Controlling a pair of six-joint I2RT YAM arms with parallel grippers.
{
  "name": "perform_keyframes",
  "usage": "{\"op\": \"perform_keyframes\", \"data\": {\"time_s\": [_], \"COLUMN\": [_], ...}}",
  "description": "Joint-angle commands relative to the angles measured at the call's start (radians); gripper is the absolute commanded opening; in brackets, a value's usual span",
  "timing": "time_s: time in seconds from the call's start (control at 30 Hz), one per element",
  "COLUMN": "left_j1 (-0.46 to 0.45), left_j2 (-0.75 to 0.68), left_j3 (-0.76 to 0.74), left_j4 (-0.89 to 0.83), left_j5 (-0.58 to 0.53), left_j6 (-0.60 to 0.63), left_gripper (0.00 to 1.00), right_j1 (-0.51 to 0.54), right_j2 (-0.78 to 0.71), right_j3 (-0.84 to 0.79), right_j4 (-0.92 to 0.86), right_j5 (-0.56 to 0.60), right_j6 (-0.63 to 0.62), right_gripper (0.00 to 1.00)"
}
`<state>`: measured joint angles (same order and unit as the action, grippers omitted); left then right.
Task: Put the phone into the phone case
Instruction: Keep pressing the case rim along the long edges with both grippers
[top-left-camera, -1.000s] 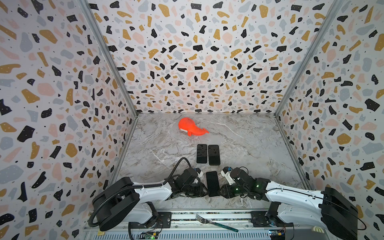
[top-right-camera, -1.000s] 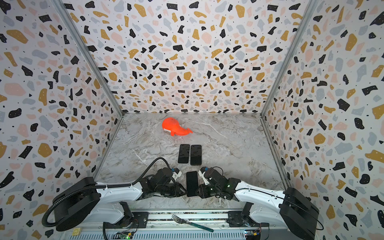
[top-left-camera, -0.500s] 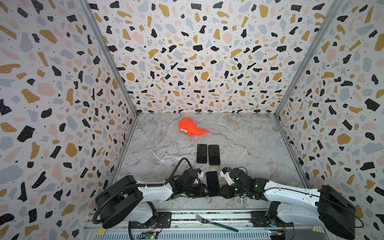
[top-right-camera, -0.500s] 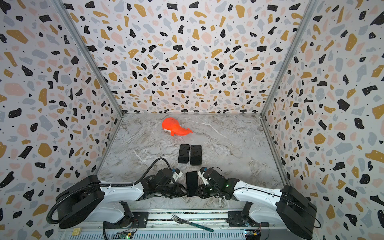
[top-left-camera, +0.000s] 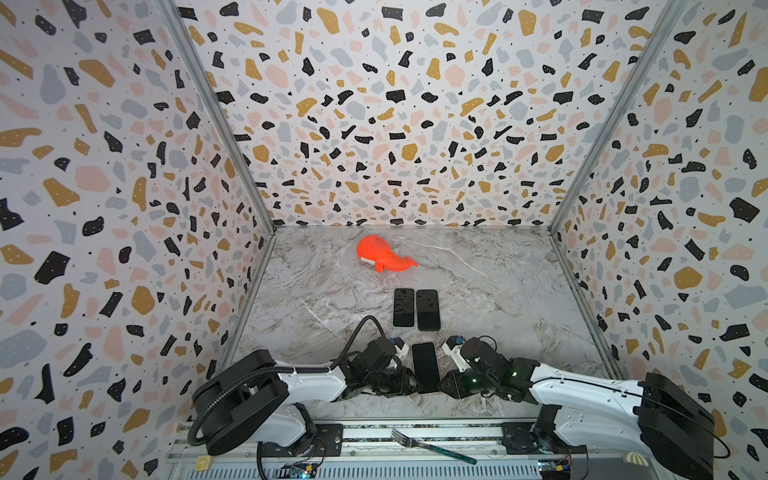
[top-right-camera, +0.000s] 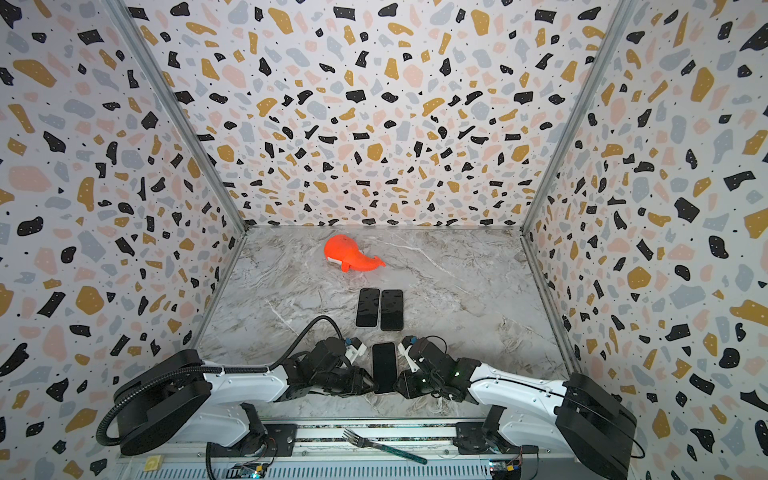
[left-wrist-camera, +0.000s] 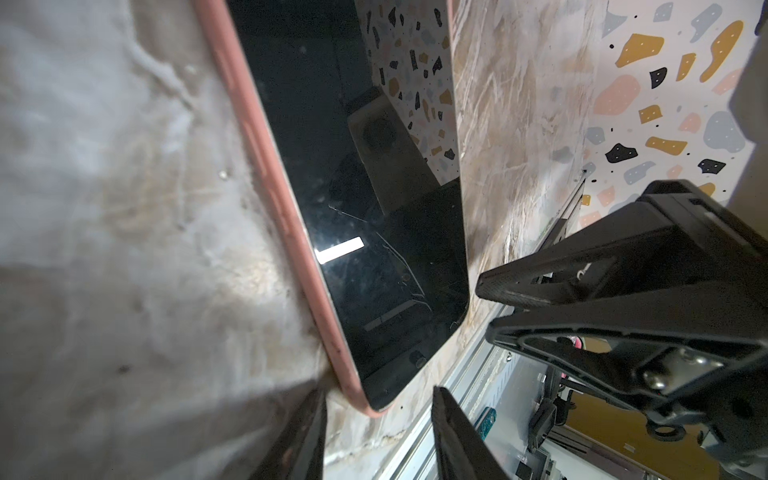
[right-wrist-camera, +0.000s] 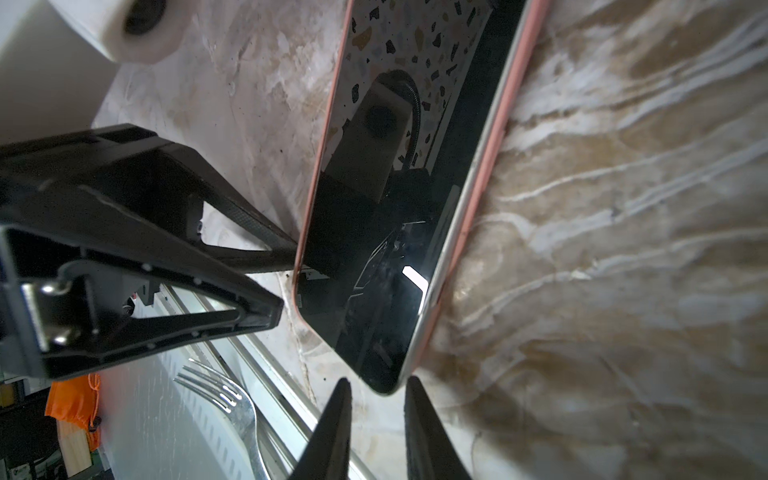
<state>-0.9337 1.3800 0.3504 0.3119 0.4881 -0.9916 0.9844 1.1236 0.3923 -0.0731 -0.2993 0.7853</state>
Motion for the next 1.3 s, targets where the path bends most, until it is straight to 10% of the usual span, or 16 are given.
{"op": "perform_keyframes", "data": {"time_s": [0.0, 1.27], "left_j1": [-0.01, -0.021], "left_j2": [0.017, 0.078], "left_j3": [-0.011, -0.044], "left_j4": [0.011, 0.136], "left_j5": [0.004, 0.015], "left_j6": [-0.005, -0.042], "left_gripper": [0.44, 0.4], "right_j1": [0.005, 0.048], "right_j2": [0.012, 0.141], "right_j3": [-0.003, 0.006], "right_j4": [0.02, 0.14], "right_j5": [-0.008, -0.065], "right_j6": [-0.001, 0.0], "right_gripper": [0.23, 0.09]}}
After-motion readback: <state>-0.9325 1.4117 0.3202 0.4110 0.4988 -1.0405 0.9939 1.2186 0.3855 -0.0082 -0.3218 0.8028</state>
